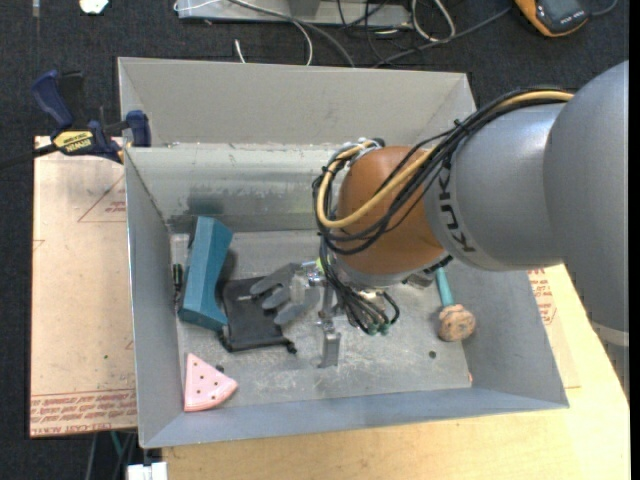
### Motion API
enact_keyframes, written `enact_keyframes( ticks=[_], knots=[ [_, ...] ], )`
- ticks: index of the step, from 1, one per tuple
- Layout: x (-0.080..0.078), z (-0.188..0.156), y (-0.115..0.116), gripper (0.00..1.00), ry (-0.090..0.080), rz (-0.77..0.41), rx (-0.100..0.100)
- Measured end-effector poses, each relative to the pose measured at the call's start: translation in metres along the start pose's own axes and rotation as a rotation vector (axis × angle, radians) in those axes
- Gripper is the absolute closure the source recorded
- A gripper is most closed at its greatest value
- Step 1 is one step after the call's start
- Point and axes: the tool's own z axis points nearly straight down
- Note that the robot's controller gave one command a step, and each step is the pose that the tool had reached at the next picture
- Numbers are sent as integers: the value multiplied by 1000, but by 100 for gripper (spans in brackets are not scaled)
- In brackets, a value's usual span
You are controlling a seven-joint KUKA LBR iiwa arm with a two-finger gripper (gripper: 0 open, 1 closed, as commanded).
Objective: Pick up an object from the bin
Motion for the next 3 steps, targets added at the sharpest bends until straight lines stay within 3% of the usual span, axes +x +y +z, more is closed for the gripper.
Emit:
enact_keyframes(
  ticks=[1, 2, 3],
  knots=[
    [-8, 21, -3, 0, 1, 116, 1],
    [-13, 20, 10, 0, 7, 189, -3],
    [-9, -35, -12, 0, 4, 151, -2]
  ],
)
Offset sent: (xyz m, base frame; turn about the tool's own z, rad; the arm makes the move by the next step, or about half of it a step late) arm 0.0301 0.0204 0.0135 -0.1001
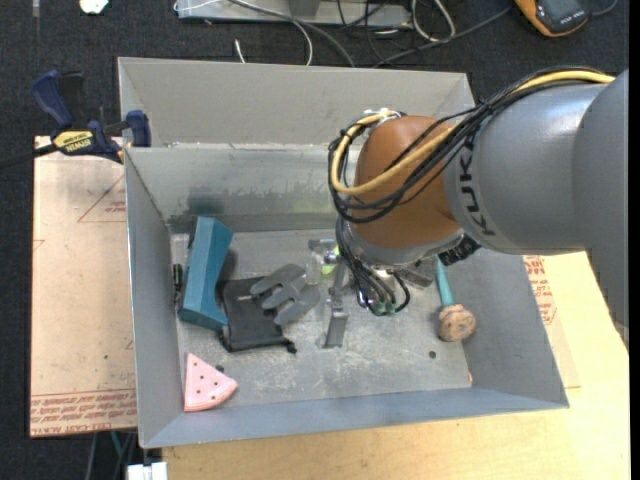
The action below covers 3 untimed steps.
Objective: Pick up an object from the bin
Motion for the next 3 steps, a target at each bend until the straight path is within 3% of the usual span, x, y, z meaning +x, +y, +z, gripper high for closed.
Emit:
enact_keyframes(
  ticks=[1, 2, 3],
  knots=[
    [-10, 8, 18, 0, -3, 154, -2],
    [-25, 2, 40, 0, -5, -66, 0],
    [-21, 29, 38, 0, -2, 4, -1]
  ],
)
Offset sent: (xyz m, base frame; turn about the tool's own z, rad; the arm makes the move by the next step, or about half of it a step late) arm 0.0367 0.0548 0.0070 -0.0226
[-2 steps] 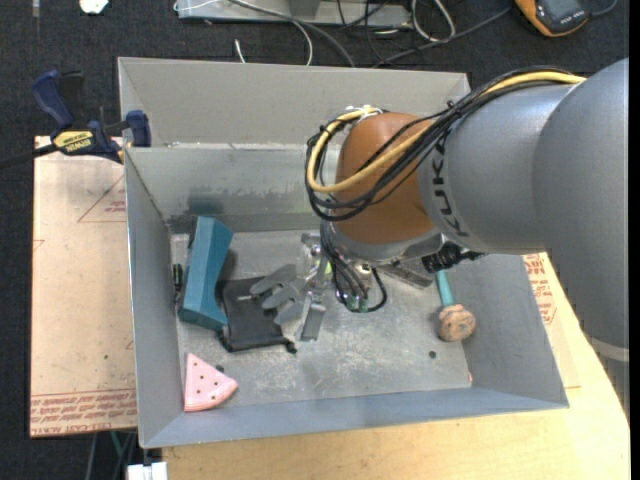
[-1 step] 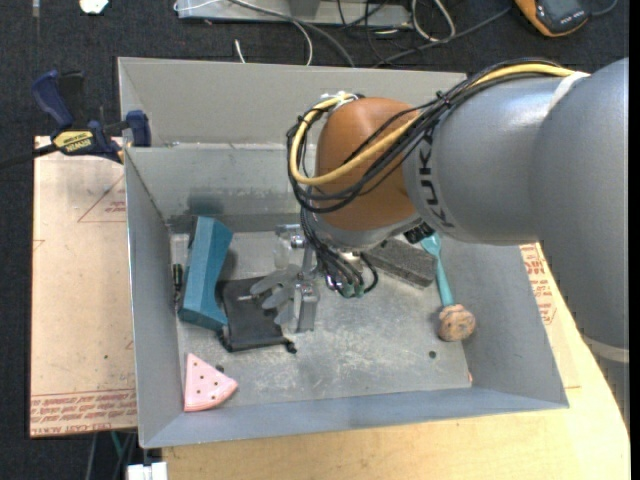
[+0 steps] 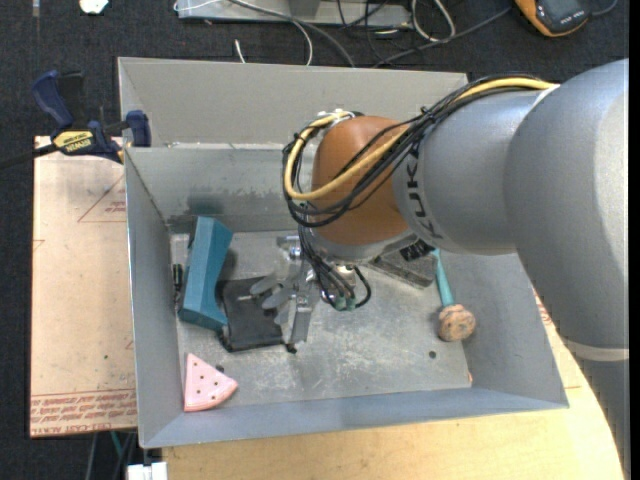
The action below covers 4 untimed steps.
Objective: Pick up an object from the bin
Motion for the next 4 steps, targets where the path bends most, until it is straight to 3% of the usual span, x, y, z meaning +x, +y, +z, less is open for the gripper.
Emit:
enact_keyframes(
  ticks=[1, 2, 3, 4],
  knots=[
    [-8, -1, 11, 0, -3, -67, -1],
    [-14, 18, 7, 0, -4, -6, -2],
    [-5, 43, -19, 0, -11, -5, -5],
    [-9, 41, 12, 100, -9, -219, -5]
  ],
)
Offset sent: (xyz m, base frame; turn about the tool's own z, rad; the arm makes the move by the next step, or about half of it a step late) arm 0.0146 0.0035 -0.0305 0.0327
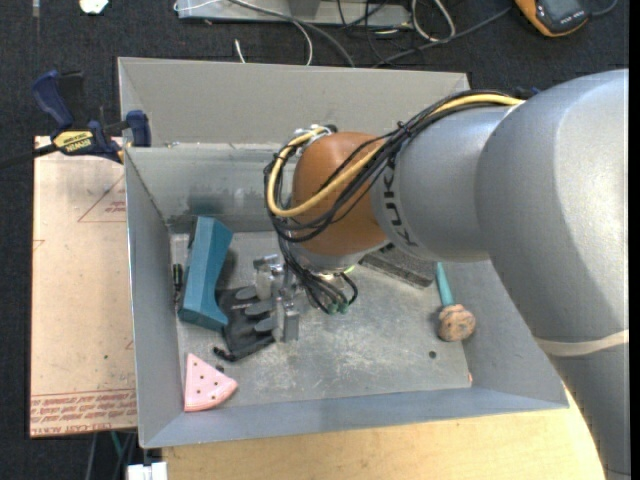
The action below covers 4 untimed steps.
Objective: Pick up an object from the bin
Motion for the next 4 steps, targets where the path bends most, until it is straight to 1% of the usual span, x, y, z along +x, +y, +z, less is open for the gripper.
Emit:
enact_keyframes(
  ticks=[1, 2, 3, 4],
  knots=[
    [0, 0, 0, 100, 0, 0, 0],
    [-1, -6, 0, 100, -1, -28, 0],
    [4, -15, 8, 100, -1, -31, -2],
    [-2, -10, -3, 100, -4, -74, -2]
  ],
)
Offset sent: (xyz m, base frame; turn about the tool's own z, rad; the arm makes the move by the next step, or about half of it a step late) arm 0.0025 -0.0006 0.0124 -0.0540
